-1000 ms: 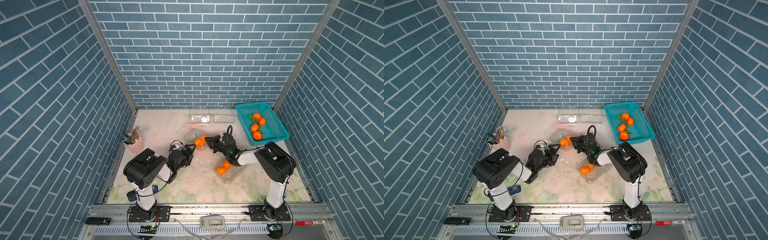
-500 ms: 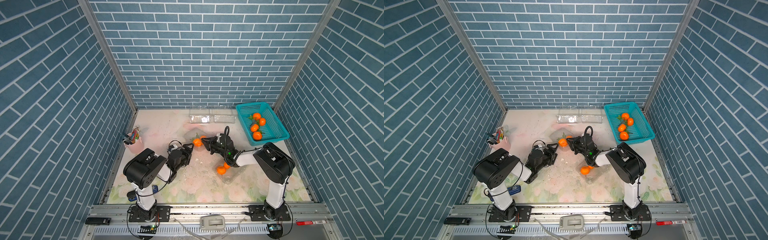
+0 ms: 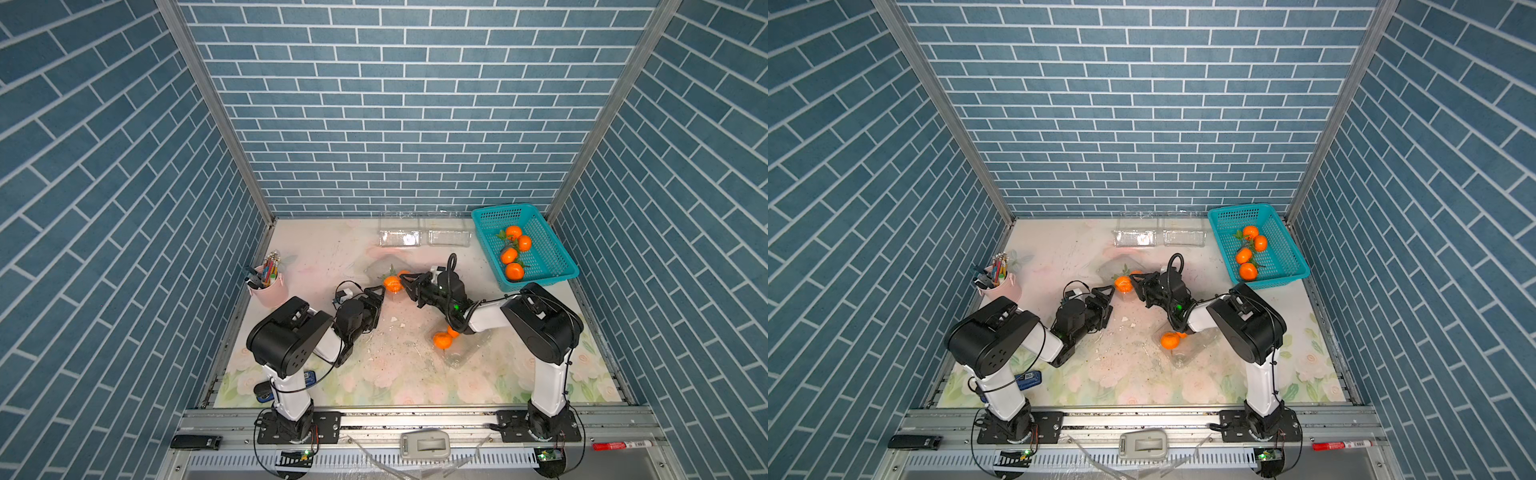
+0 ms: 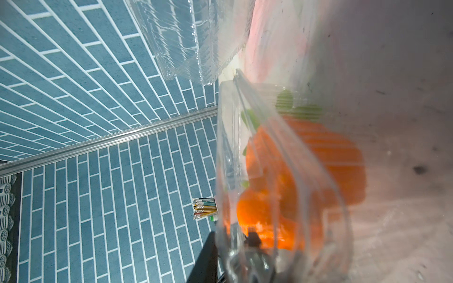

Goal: Take oranges out of containers
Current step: Adjust the packing box at the center of the board.

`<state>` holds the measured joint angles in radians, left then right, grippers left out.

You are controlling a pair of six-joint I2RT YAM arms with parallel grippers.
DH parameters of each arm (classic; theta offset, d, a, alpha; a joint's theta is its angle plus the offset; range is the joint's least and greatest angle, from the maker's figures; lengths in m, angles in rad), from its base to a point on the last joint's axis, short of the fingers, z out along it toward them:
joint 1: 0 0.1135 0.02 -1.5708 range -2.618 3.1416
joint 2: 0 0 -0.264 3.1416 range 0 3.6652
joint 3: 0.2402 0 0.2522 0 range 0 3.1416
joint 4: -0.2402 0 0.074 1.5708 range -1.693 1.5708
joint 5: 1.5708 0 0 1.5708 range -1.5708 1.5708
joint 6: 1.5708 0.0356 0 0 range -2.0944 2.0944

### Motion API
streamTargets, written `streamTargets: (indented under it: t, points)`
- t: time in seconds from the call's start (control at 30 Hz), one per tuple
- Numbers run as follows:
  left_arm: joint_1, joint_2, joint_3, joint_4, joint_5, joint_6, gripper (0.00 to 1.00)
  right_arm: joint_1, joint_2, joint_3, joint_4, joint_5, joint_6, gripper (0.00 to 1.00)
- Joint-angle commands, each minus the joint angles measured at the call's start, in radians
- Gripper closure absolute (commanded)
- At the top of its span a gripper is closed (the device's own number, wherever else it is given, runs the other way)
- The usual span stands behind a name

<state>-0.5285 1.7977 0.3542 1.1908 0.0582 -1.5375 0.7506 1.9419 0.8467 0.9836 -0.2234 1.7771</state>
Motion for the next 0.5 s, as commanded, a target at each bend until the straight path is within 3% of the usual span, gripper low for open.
streamTargets:
  t: [0.0,0.47]
  points:
    - [-0.026,0.039,-0.018,-0.131,0.074,0.034,0.08,0.048,-0.008,0.046,0.123,-0.065,0.098,0.75]
    - [-0.033,0.019,-0.037,-0.155,0.052,0.032,0.09,0.043,-0.024,0.028,0.133,-0.049,0.117,0.73]
